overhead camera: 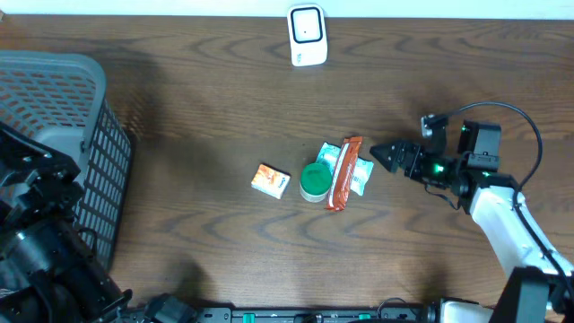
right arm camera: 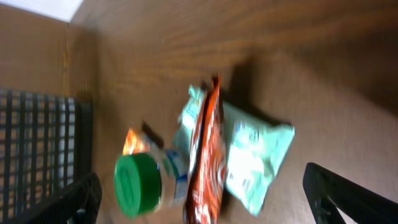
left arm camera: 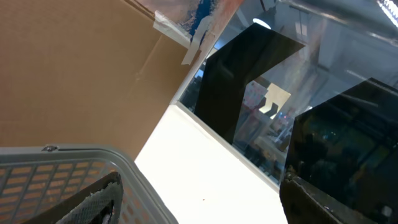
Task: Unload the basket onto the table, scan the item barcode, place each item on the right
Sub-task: 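Raise the TOP bar and pull it right away from the bottle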
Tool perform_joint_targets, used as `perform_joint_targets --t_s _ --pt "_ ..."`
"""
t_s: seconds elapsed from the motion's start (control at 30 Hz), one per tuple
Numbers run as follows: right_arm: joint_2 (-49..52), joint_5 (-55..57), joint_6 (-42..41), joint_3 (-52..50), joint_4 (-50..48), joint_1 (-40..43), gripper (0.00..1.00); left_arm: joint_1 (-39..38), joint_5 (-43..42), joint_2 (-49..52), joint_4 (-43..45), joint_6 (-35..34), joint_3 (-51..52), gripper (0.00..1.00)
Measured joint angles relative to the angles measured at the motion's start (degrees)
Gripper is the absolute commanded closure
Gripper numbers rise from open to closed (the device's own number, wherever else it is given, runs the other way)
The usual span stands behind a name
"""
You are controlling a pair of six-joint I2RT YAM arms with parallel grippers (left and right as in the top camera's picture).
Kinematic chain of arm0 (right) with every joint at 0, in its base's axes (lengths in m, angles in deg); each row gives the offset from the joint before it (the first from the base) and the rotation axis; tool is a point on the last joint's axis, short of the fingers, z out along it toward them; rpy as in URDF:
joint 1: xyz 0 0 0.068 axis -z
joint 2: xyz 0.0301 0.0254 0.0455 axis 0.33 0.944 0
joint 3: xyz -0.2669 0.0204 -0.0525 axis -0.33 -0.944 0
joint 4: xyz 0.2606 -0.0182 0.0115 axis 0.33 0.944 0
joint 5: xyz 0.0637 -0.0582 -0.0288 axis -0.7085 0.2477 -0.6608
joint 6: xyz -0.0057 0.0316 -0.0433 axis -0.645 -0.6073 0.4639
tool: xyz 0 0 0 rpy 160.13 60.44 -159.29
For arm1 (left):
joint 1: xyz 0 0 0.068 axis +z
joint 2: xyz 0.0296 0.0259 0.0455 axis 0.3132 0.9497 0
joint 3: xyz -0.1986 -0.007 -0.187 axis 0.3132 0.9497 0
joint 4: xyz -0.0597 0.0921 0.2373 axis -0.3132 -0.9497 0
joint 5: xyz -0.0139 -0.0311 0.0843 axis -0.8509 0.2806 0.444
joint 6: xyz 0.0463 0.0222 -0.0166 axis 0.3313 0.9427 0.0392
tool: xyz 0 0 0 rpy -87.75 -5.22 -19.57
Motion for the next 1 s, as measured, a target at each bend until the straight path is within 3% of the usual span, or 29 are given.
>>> perform_joint_targets --t_s 0.3,0.53,0.7,0.87,1.0 --pt "13.9 0.8 -5.8 0.0 -14.8 -4.1 0.01 0.0 0.0 2.0 0.0 0.0 0.0 0.19" --pt "21.7 -0.4 -8.0 4.1 -18.2 -5.8 0.02 0.0 0.0 4.0 0.0 0.0 0.0 0.19" --pt "24.8 -0.4 -8.7 7.4 -18.1 -7.6 0.18 0.0 0.0 5.6 0.1 0.0 0.0 0.19" --pt "25.4 -0.4 -7.8 7.7 -14.5 -9.1 0.39 0.0 0.0 6.4 0.2 0.0 0.0 0.19" --pt "25.3 -0.3 -5.1 8.2 -8.8 -9.2 0.45 0.0 0.0 6.4 0.4 0.0 0.0 0.19"
